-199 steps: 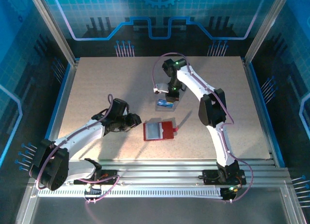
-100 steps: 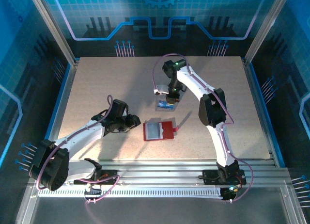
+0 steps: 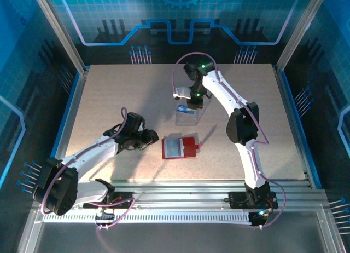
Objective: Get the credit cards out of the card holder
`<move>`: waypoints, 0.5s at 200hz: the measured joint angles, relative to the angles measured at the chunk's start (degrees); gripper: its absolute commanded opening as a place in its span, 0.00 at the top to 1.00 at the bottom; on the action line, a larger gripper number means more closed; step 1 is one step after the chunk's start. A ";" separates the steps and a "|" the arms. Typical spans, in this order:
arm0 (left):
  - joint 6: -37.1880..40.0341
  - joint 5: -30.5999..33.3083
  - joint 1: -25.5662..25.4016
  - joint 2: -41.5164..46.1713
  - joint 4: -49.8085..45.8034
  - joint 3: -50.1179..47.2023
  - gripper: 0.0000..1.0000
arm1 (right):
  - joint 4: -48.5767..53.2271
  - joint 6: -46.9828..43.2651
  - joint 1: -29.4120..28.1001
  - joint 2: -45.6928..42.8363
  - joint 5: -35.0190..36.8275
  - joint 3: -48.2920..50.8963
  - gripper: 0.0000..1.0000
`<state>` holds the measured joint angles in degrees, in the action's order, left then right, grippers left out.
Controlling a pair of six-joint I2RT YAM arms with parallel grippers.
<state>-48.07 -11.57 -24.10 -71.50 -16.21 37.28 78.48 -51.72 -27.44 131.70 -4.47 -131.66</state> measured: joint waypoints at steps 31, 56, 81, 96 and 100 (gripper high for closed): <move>0.00 0.00 0.00 0.00 0.00 0.00 0.62 | -0.07 -0.04 0.02 1.31 -0.02 -0.90 1.00; 0.00 0.00 0.00 0.00 0.00 0.00 0.62 | 0.00 -0.04 0.04 3.39 -0.09 -0.90 1.00; -0.02 0.00 0.07 0.00 -0.02 -0.11 0.62 | 0.02 -0.02 0.04 4.70 -0.28 -0.90 1.00; 0.00 0.02 0.17 0.00 -0.02 -0.28 0.62 | 0.17 -0.04 0.04 4.81 -0.48 -0.90 1.00; 0.00 0.02 0.22 0.00 -0.02 -0.31 0.62 | 0.17 -0.04 0.04 4.81 -0.50 -0.90 1.00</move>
<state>-48.07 -11.55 -23.88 -71.50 -16.23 36.97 78.65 -51.77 -27.40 136.51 -4.97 -132.55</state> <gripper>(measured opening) 0.381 0.065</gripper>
